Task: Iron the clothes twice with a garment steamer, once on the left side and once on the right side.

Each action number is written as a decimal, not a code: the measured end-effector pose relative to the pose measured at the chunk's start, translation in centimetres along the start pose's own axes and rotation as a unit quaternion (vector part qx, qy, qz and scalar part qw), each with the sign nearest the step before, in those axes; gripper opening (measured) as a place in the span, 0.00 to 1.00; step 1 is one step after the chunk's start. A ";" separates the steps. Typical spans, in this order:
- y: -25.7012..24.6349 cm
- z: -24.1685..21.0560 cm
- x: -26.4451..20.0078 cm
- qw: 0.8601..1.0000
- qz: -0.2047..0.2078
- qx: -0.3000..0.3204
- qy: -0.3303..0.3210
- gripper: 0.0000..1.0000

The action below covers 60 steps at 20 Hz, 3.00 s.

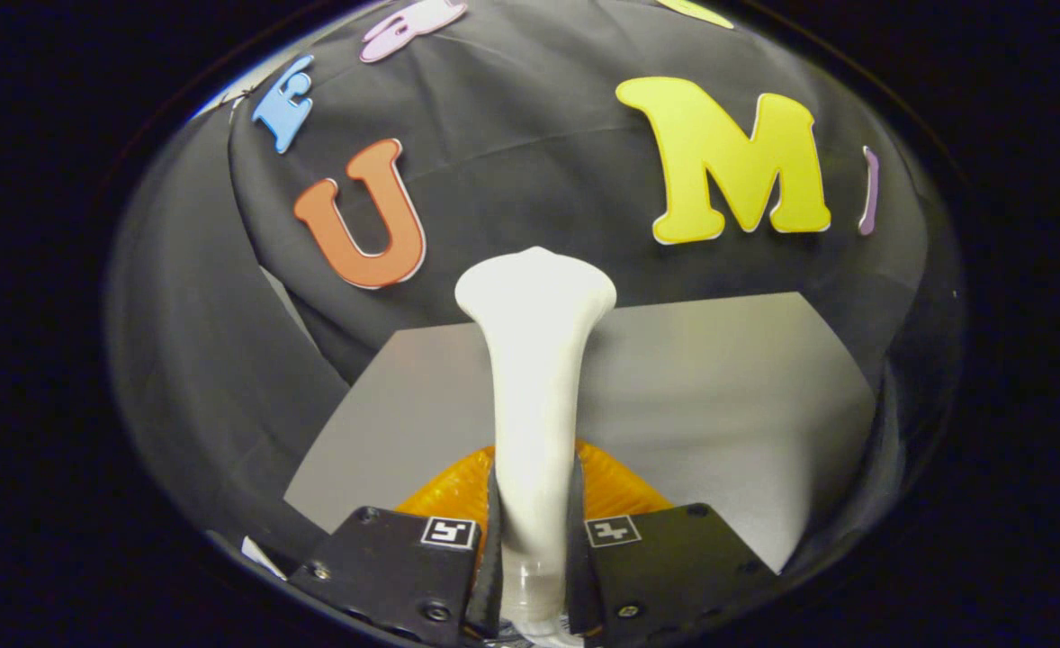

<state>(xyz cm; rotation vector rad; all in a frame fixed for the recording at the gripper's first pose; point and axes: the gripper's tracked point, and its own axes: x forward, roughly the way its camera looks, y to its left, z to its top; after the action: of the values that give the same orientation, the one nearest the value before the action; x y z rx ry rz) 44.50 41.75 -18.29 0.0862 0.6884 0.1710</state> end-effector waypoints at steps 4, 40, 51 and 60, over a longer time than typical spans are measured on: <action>-0.1 1.2 -3.0 0.999 0.022 0.018 -0.041 0.30; -18.6 15.4 -46.9 0.916 -0.060 -0.029 -0.395 0.28; -22.7 19.3 -43.2 0.916 -0.063 -0.077 -0.389 0.29; -25.7 12.8 -41.4 0.925 -0.079 -0.080 -0.362 0.29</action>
<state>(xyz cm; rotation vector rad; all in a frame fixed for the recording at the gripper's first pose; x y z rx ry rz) 24.55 8.59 13.86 -0.0644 -0.0613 0.0301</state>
